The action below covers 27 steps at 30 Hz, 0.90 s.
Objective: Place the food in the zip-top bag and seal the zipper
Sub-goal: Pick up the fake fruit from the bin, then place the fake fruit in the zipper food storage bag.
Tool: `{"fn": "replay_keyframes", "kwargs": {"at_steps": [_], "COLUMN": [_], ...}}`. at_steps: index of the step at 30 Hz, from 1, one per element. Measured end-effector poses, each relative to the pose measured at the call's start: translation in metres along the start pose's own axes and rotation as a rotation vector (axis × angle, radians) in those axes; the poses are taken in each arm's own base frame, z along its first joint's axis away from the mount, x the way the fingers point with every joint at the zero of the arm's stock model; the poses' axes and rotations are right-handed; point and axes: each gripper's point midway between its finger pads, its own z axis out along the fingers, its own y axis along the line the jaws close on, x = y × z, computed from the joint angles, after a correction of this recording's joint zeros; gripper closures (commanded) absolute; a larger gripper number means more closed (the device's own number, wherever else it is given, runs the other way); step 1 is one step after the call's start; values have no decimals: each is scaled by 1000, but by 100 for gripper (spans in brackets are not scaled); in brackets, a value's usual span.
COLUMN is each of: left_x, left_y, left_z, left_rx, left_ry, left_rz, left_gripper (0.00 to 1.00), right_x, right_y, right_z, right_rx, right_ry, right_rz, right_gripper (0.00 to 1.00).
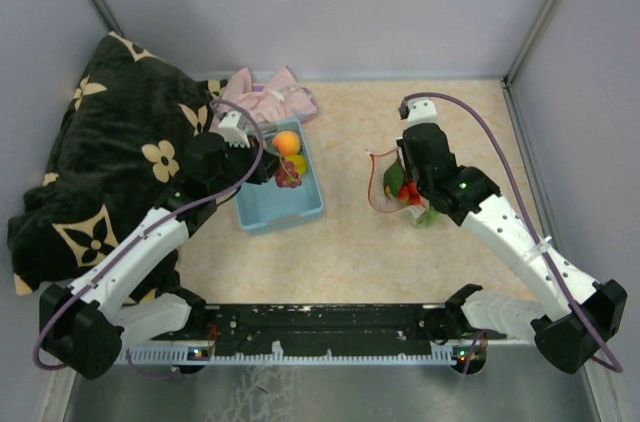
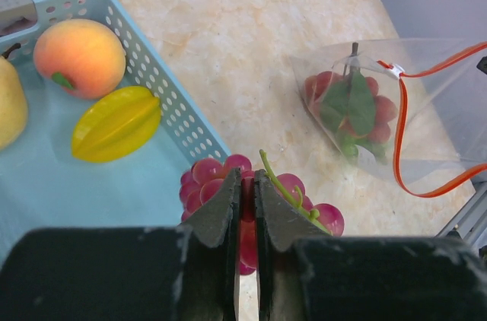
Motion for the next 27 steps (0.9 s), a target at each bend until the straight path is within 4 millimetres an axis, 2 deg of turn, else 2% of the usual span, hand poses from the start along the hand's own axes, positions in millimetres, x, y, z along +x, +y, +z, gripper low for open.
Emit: {"fn": "replay_keyframes", "kwargs": {"at_steps": [5,15,19,27], "left_x": [4,-2,-4,-12], "left_y": [-6,-47,-73,-150], "left_z": [1,-2,-4,-4], "left_rx": [34,207,287,493], "left_ry": [13,2,-4,-41], "left_rz": [-22,-64,-67,-17], "left_gripper": [100,100,100,100], "right_x": [0,0,0,1], "right_y": [2,8,11,17], "right_z": [0,0,0,-1], "right_rx": [-8,-41,-55,-88], "right_ry": [0,3,3,6], "right_rz": [4,16,23,38], "right_gripper": [100,100,100,100]}}
